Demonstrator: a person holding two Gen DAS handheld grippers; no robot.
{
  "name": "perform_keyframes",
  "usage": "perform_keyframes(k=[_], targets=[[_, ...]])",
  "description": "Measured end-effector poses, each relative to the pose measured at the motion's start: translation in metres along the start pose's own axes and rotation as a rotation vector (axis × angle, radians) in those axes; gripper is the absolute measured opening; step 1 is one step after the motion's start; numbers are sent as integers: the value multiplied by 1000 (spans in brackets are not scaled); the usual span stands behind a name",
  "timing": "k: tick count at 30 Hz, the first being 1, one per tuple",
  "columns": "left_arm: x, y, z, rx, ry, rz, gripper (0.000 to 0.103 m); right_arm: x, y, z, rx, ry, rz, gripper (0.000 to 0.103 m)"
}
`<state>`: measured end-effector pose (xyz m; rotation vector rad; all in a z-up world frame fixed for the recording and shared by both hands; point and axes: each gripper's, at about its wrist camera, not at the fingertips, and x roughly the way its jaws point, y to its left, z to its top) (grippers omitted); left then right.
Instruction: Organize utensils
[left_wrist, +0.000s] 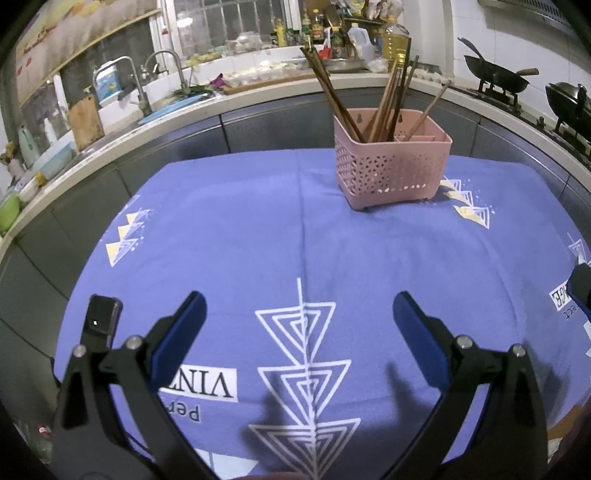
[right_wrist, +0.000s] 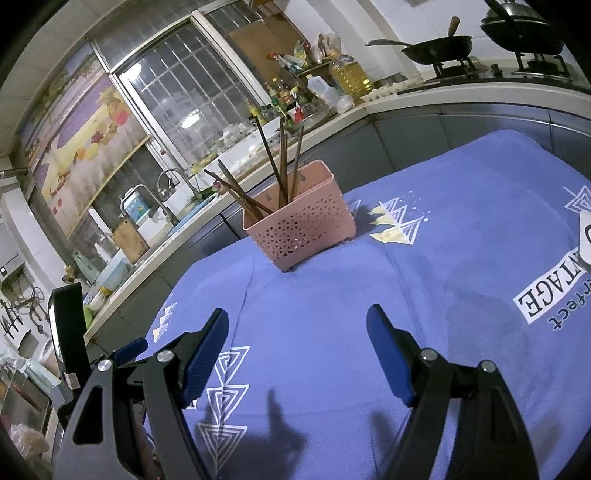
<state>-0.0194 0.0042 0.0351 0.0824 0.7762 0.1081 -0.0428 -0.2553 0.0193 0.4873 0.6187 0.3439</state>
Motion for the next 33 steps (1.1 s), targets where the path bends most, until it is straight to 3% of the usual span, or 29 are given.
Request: perform_keyframes(k=[33], targets=[[7, 4, -5, 3, 12, 7, 97, 1, 3, -4, 6, 5, -3, 77]])
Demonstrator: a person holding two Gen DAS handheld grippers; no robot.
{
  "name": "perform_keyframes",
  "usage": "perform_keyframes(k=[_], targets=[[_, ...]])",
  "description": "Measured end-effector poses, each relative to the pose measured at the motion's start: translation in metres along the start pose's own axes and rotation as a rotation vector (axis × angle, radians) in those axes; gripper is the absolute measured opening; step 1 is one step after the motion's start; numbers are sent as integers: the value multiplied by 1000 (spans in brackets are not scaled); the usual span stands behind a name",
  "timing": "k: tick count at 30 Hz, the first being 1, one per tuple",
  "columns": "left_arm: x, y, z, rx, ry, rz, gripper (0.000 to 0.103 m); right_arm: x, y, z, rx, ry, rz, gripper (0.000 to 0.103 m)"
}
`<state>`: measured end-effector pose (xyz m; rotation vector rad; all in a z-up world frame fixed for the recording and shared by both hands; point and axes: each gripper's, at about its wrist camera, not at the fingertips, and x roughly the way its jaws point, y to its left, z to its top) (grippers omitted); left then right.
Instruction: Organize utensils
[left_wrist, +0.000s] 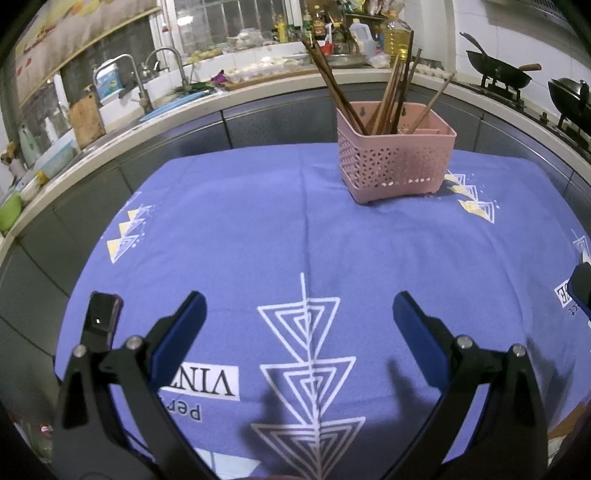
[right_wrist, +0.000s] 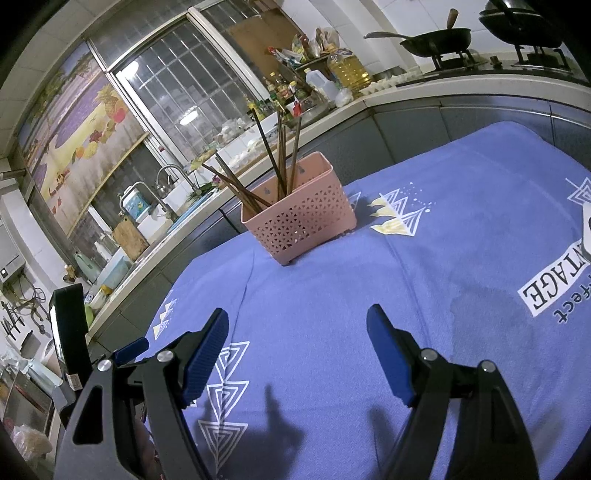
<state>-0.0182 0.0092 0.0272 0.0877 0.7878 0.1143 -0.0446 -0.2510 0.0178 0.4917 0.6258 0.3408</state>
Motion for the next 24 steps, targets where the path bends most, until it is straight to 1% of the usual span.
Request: perform_keyframes(k=[17, 24], targets=[[1, -1, -1, -5, 8, -10, 97, 0, 2, -1, 1, 1, -1, 77], [-3, 3, 1, -17, -12, -10, 97, -1, 3, -1, 1, 2, -1, 77]])
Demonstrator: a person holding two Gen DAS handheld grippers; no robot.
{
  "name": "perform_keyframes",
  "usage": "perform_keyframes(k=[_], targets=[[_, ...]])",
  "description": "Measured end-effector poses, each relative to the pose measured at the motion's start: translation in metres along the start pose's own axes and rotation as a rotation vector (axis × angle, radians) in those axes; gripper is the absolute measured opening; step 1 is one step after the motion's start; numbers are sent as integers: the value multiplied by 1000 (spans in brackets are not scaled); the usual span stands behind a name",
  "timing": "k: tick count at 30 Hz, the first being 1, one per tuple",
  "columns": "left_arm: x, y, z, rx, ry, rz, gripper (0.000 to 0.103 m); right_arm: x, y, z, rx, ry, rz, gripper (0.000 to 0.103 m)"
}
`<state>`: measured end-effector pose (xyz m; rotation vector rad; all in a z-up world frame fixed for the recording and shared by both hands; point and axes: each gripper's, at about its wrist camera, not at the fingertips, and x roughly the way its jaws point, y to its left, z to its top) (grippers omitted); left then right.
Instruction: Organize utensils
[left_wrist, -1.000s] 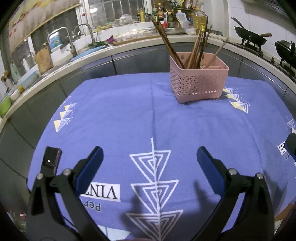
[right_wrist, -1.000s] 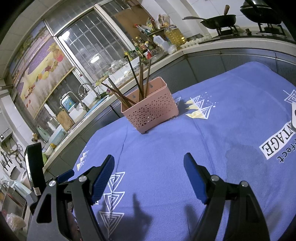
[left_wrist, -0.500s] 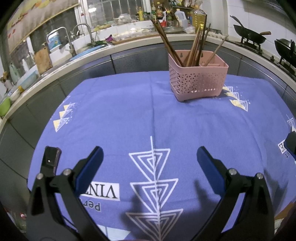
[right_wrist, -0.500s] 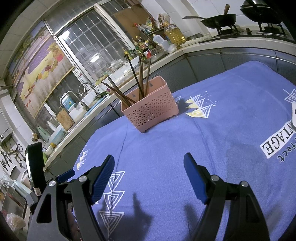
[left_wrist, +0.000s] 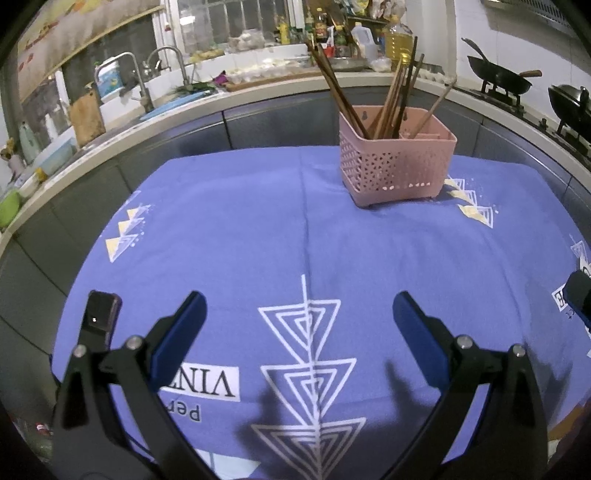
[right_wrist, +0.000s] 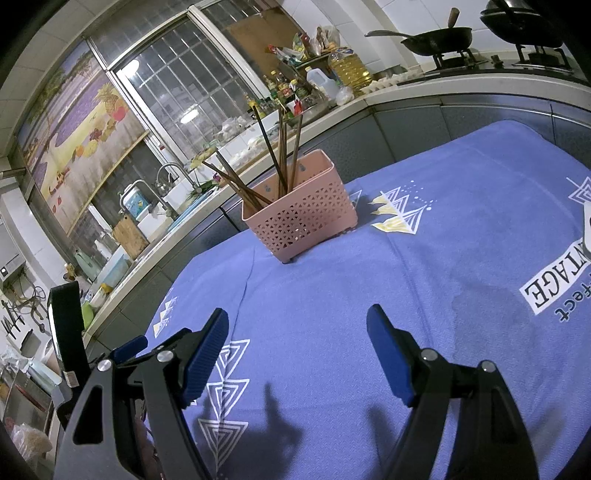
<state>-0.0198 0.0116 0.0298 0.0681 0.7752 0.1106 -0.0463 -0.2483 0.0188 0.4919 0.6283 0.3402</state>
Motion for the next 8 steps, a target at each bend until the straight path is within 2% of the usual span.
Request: perform_keyframes(k=[8], targets=[[0, -1, 1, 2, 11, -6, 97, -1, -1, -6, -1, -6, 1, 77]])
